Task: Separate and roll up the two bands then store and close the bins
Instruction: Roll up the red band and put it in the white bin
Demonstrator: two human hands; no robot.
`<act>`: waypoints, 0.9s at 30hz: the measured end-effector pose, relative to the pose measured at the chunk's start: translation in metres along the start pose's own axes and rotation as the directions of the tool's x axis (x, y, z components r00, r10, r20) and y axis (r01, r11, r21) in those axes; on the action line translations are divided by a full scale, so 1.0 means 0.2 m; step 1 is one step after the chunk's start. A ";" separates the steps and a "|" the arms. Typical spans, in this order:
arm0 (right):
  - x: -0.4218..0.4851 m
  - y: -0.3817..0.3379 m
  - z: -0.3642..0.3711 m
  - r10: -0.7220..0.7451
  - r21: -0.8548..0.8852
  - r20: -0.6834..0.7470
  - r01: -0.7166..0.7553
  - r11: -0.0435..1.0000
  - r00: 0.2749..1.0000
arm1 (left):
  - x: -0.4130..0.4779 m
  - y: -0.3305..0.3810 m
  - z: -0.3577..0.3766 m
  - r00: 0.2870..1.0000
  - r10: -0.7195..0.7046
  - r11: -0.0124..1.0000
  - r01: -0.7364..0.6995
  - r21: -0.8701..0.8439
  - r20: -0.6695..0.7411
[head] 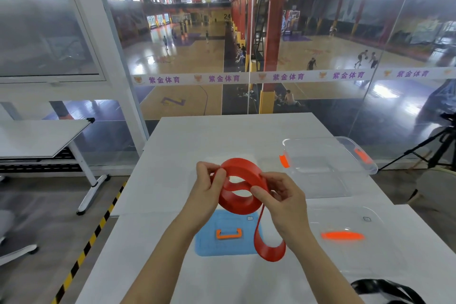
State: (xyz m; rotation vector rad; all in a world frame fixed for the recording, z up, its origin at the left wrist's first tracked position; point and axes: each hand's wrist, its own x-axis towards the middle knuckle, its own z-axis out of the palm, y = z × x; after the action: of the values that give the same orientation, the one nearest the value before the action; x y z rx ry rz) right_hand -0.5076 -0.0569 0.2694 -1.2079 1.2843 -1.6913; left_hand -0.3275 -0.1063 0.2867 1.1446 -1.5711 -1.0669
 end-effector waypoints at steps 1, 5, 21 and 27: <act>0.00 0.01 -0.01 0.007 -0.027 0.019 -0.006 1.000 1.000 | 0.00 0.00 -0.01 0.998 0.026 0.997 -0.029 0.065 0.048; 0.01 -0.01 -0.05 0.029 -0.089 0.101 -0.020 0.996 0.994 | 0.02 -0.01 -0.05 0.950 0.141 0.923 -0.228 0.309 0.280; -0.06 0.02 -0.01 0.116 0.028 0.029 -0.117 0.993 0.993 | -0.05 -0.05 0.11 0.978 0.137 0.990 -0.140 -0.005 -0.157; -0.06 0.01 -0.03 0.122 0.000 -0.036 -0.122 0.993 0.992 | -0.07 -0.05 0.12 0.990 0.074 0.997 -0.078 -0.029 -0.121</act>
State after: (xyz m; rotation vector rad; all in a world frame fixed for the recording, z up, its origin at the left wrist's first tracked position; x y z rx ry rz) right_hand -0.5095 -0.0452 0.2644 -1.0821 1.3534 -1.6309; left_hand -0.3470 -0.0910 0.2694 1.0973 -1.4858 -0.9536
